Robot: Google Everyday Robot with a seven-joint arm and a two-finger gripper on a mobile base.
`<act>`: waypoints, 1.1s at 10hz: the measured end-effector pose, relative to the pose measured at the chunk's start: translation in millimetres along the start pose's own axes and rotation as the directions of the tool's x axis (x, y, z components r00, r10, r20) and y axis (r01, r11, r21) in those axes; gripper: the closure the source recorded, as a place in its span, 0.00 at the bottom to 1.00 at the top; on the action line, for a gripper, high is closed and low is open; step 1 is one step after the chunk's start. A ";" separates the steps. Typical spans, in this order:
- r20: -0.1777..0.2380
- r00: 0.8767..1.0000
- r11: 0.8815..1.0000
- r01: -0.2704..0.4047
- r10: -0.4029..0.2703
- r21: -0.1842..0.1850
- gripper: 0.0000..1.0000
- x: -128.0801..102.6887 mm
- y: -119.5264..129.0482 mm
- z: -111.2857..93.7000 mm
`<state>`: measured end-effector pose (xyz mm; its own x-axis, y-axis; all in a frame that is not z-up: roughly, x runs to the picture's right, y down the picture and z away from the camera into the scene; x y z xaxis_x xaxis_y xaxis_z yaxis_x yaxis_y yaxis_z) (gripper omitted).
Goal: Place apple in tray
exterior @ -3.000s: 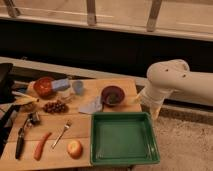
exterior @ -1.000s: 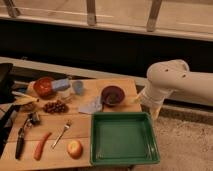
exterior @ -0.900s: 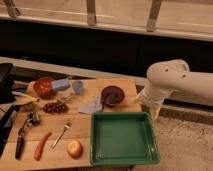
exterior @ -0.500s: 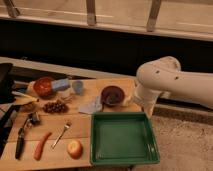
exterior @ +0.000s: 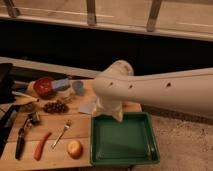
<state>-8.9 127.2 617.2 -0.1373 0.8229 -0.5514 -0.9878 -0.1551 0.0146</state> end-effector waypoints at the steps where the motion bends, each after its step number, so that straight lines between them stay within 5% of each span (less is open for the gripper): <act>1: -0.009 0.998 0.998 0.068 -0.068 -0.001 0.26 17.9 22.3 1.8; 4: -0.043 0.976 0.977 0.214 -0.213 -0.001 0.26 64.0 62.1 8.5; 8: -0.043 0.975 0.976 0.219 -0.219 -0.002 0.26 64.6 63.5 8.5; 11: -0.083 0.970 0.973 0.230 -0.229 0.004 0.26 50.9 57.1 16.5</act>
<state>-73.5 169.3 603.7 0.0995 0.7879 -0.6077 -0.9931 0.0409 -0.1095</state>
